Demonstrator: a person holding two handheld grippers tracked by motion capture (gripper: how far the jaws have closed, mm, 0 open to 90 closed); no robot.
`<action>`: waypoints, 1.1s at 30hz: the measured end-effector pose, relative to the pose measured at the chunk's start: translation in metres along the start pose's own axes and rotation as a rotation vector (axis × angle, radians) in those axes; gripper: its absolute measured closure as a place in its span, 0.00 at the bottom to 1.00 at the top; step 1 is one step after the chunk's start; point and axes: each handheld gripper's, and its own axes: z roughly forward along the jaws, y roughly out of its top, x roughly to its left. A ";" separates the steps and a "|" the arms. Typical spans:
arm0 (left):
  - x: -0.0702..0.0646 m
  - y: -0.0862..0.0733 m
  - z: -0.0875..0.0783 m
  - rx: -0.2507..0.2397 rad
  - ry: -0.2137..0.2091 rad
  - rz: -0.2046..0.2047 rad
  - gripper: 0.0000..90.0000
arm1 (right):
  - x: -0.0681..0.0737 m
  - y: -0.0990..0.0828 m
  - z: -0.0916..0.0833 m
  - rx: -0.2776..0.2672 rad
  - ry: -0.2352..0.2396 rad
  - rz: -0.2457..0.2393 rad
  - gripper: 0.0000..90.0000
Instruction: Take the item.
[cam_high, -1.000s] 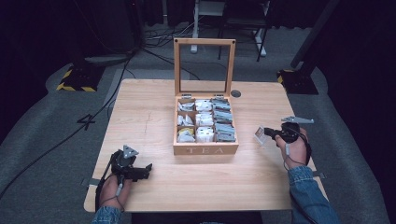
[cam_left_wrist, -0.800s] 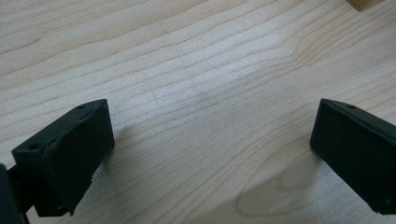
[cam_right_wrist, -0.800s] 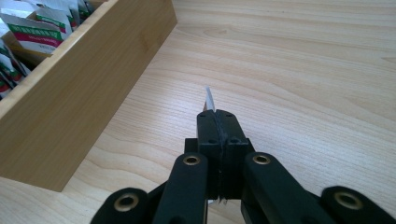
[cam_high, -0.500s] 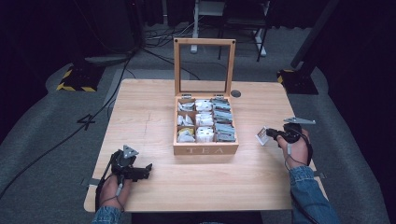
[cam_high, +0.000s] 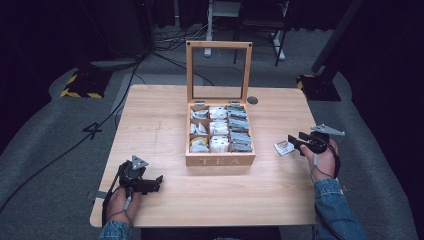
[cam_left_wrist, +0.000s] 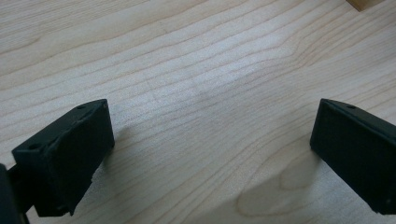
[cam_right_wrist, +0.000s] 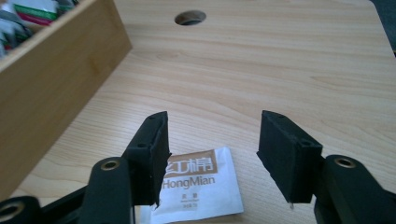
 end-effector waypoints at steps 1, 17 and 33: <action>0.000 0.000 0.000 0.000 0.000 0.000 0.00 | 0.001 0.001 -0.002 -0.004 0.009 -0.008 0.47; 0.000 0.000 0.000 0.000 0.000 0.001 0.00 | 0.037 0.009 -0.050 -0.060 0.135 -0.120 0.47; 0.000 0.000 0.000 0.000 0.000 0.000 0.00 | 0.085 -0.005 -0.074 0.022 0.296 -0.159 0.51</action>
